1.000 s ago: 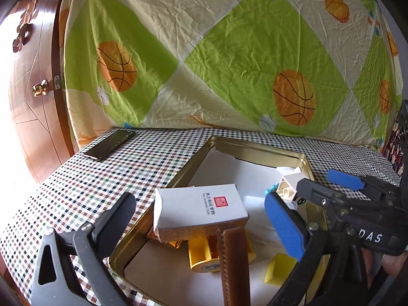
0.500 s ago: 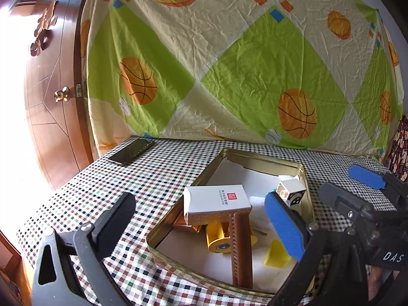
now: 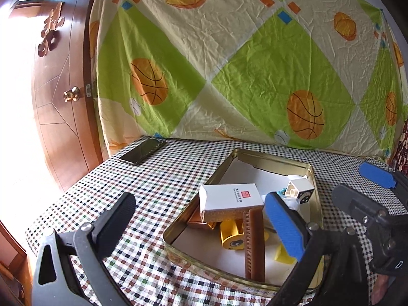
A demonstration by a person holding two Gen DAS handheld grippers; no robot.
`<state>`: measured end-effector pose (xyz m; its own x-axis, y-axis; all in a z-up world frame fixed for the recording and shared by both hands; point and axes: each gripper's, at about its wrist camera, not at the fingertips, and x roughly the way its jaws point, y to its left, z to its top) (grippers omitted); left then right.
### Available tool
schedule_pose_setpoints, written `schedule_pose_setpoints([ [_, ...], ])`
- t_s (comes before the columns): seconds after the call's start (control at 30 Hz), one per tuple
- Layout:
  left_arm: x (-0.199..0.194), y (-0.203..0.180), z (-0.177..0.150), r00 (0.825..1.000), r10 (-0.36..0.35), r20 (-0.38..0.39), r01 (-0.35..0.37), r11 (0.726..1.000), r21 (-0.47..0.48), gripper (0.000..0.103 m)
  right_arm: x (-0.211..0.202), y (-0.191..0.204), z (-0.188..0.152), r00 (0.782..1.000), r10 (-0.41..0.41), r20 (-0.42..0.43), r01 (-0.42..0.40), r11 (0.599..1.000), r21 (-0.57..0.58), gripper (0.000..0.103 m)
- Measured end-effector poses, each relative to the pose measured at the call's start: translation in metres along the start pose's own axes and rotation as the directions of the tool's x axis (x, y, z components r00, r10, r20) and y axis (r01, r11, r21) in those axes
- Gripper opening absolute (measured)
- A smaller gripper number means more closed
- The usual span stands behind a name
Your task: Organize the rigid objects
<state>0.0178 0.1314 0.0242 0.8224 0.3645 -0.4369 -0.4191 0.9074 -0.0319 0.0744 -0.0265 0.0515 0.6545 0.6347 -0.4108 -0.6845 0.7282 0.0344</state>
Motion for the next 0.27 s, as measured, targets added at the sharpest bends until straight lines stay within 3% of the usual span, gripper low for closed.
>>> schedule_pose_setpoints([
  [0.27, -0.0026, -0.0067, -0.0017, 1.0, -0.02, 0.002, 0.019, 0.999, 0.029, 0.103, -0.0007, -0.0006, -0.0004, 1.0, -0.001, 0.003, 0.001, 1.0, 0.004, 0.089],
])
